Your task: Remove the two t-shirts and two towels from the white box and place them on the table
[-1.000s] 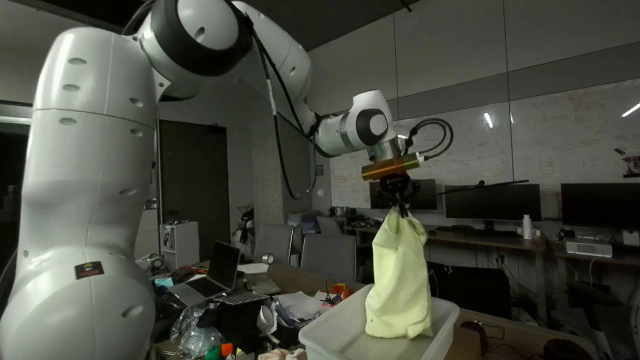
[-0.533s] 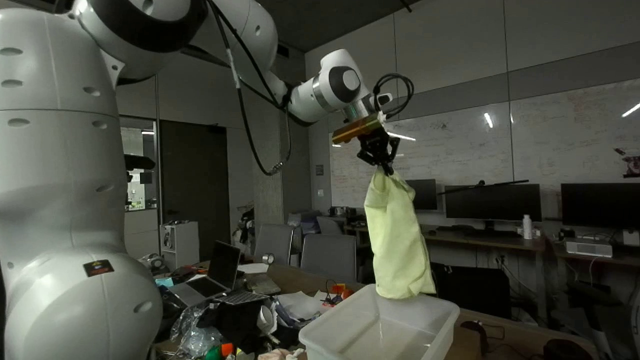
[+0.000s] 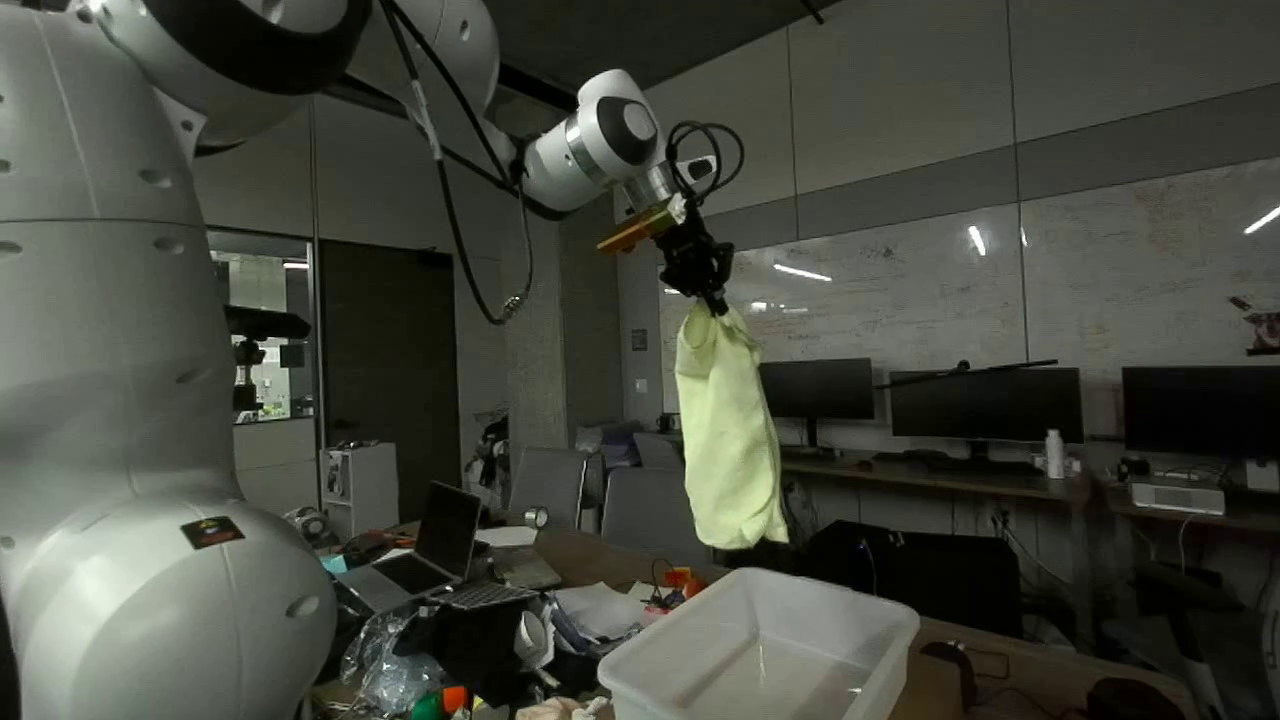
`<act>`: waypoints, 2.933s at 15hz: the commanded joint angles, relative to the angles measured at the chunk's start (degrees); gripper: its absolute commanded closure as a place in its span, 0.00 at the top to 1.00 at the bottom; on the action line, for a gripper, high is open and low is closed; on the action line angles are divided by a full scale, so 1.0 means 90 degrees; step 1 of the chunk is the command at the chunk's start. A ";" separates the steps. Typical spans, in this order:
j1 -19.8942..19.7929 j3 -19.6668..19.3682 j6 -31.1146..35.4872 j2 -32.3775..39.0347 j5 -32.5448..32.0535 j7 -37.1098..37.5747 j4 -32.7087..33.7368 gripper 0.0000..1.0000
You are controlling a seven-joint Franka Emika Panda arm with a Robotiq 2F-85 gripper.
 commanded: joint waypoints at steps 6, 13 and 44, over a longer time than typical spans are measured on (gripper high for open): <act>0.0755 0.0714 -0.1489 0.0250 -0.0390 -0.0294 0.0604 0.01; 0.1347 0.0826 -0.2348 0.0741 0.0834 -0.1816 0.1129 0.01; 0.0489 -0.0271 -0.4991 0.1030 0.0822 -0.2886 0.0817 1.00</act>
